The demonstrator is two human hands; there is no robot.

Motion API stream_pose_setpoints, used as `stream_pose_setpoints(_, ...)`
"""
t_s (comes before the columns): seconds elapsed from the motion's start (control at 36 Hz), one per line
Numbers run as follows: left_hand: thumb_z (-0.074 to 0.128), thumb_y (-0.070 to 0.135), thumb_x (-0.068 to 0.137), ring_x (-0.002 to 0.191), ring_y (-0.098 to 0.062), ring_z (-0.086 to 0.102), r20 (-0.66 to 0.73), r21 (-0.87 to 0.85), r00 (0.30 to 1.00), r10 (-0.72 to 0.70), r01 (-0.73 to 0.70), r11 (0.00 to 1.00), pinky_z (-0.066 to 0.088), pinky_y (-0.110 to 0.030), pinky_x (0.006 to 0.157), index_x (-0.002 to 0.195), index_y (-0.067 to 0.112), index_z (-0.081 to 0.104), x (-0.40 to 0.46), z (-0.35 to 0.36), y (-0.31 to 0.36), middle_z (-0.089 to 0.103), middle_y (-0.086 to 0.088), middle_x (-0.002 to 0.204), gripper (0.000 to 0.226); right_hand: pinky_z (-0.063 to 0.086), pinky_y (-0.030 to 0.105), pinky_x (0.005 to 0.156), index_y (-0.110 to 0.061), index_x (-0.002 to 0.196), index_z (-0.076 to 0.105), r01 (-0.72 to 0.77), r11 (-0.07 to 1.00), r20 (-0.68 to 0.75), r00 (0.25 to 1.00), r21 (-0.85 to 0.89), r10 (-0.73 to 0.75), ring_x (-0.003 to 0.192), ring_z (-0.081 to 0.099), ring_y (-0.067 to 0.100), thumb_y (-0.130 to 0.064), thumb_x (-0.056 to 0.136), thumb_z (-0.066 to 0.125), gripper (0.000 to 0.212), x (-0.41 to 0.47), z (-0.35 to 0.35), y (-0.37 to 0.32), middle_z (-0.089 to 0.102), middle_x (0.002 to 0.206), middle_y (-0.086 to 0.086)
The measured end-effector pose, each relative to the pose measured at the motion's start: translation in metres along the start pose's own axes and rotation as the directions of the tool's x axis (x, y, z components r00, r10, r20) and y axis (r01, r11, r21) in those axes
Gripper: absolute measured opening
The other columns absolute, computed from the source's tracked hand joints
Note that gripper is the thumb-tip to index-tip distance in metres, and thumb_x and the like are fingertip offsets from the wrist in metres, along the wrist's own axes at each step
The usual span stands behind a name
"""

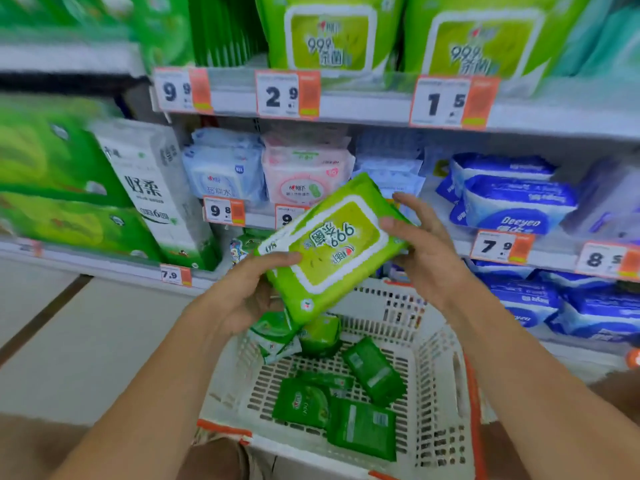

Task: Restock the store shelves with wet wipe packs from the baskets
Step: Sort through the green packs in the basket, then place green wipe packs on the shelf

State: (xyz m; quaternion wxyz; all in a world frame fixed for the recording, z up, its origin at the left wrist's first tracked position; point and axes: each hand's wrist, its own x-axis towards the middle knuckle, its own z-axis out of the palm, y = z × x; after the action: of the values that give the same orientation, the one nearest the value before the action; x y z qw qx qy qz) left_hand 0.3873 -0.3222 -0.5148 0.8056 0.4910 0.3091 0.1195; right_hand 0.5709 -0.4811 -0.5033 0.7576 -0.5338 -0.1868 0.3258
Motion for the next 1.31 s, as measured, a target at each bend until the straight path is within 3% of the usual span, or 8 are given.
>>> stream_pose_setpoints(0.11, 0.069, 0.02, 0.065, 0.072, -0.025, 0.074, 0.023, -0.119, 0.999, -0.039, 0.041, 0.992, 0.061, -0.045, 0.063, 0.083, 0.013, 0.079, -0.014, 0.023, 0.004, 0.077, -0.011, 0.089, 0.022, 0.055, 0.03, 0.064, -0.016, 0.119, 0.063, 0.137, 0.987, -0.052, 0.99, 0.088, -0.133, 0.074, 0.069, 0.021, -0.022, 0.066, 0.086, 0.058, -0.001, 0.025, -0.033, 0.07, 0.098, 0.011)
stream_pose_setpoints(0.28, 0.071, 0.029, 0.068, 0.086, -0.03, 0.073, -0.007, -0.405, 1.0, 0.02, -0.021, 0.914, 0.055, -0.052, 0.079, 0.102, 0.012, 0.077, -0.022, 0.071, -0.012, 0.074, -0.015, 0.108, 0.039, 0.059, 0.029, 0.071, -0.022, 0.12, 0.066, -0.13, 0.982, 0.117, 0.987, 0.138, 0.114, 0.079, 0.071, 0.01, -0.067, 0.084, 0.059, 0.058, -0.011, 0.028, -0.042, 0.074, 0.094, -0.005)
stream_pose_setpoints(0.36, 0.069, 0.035, 0.073, 0.093, -0.029, 0.073, -0.04, -0.417, 0.993, 0.107, -0.114, 0.902, 0.059, -0.047, 0.083, 0.116, 0.013, 0.069, -0.022, 0.084, -0.001, 0.073, -0.014, 0.114, 0.049, 0.057, 0.052, 0.087, -0.035, 0.135, 0.054, -0.149, 0.972, 0.268, 0.943, -0.184, 0.195, 0.106, 0.071, 0.026, -0.031, 0.079, 0.082, 0.062, -0.024, 0.029, -0.037, 0.071, 0.122, 0.0)
stream_pose_setpoints(0.5, 0.081, 0.04, 0.073, 0.111, -0.025, 0.067, -0.038, -0.063, 0.972, 0.232, -0.234, 0.97, 0.045, -0.052, 0.107, 0.122, 0.018, 0.065, -0.027, 0.071, 0.027, 0.072, -0.007, 0.12, 0.057, 0.061, 0.045, 0.077, -0.028, 0.124, 0.065, -0.063, 0.987, 0.218, 0.971, -0.147, 0.094, 0.102, 0.072, 0.024, -0.012, 0.076, 0.081, 0.053, -0.034, 0.024, -0.052, 0.073, 0.117, 0.002)
stream_pose_setpoints(0.69, 0.086, 0.017, 0.06, 0.093, -0.026, 0.074, -0.007, -0.04, 0.923, 0.384, -0.384, 0.923, 0.06, -0.052, 0.081, 0.113, 0.017, 0.07, -0.035, 0.084, 0.099, 0.075, -0.009, 0.108, 0.055, 0.057, 0.038, 0.077, -0.021, 0.13, 0.061, 0.191, 0.978, 0.177, 0.969, -0.088, -0.173, 0.094, 0.073, 0.031, 0.011, 0.043, 0.083, 0.095, -0.026, 0.017, -0.114, 0.074, 0.111, 0.009)
stream_pose_setpoints(0.92, 0.077, 0.032, 0.069, 0.092, -0.019, 0.074, 0.049, -0.243, 0.894, 0.445, -0.421, 0.874, 0.063, -0.036, 0.072, 0.124, 0.015, 0.067, -0.016, 0.172, 0.155, 0.076, -0.005, 0.106, 0.058, 0.058, 0.044, 0.087, -0.014, 0.125, 0.064, 0.342, 0.934, 0.065, 0.939, -0.102, -0.337, 0.102, 0.073, 0.024, -0.017, 0.076, 0.083, 0.052, -0.002, 0.046, -0.187, 0.076, 0.111, 0.004)
stream_pose_setpoints(1.11, 0.081, 0.063, 0.065, 0.094, -0.011, 0.069, 0.005, 0.478, 0.739, 0.673, -0.594, 0.648, 0.054, -0.032, 0.084, 0.098, 0.023, 0.074, 0.035, 0.185, 0.221, 0.076, 0.009, 0.098, 0.053, 0.058, 0.032, 0.059, -0.012, 0.114, 0.073, 0.311, 0.878, 0.008, 0.943, -0.363, -0.332, 0.079, 0.075, 0.018, -0.025, 0.076, 0.084, 0.042, 0.043, 0.017, -0.272, 0.078, 0.099, 0.004)
stream_pose_setpoints(1.31, 0.074, 0.05, 0.082, 0.099, -0.011, 0.069, 0.154, 0.625, 0.709, 0.688, -0.609, 0.488, 0.05, -0.021, 0.079, 0.102, 0.021, 0.075, 0.075, 0.203, 0.262, 0.075, 0.008, 0.1, 0.036, 0.059, 0.045, 0.088, -0.008, 0.115, 0.069, 0.299, 0.827, -0.068, 0.925, -0.476, -0.373, 0.092, 0.075, 0.027, -0.047, 0.046, 0.098, 0.084, 0.084, 0.003, -0.285, 0.077, 0.1, 0.005)
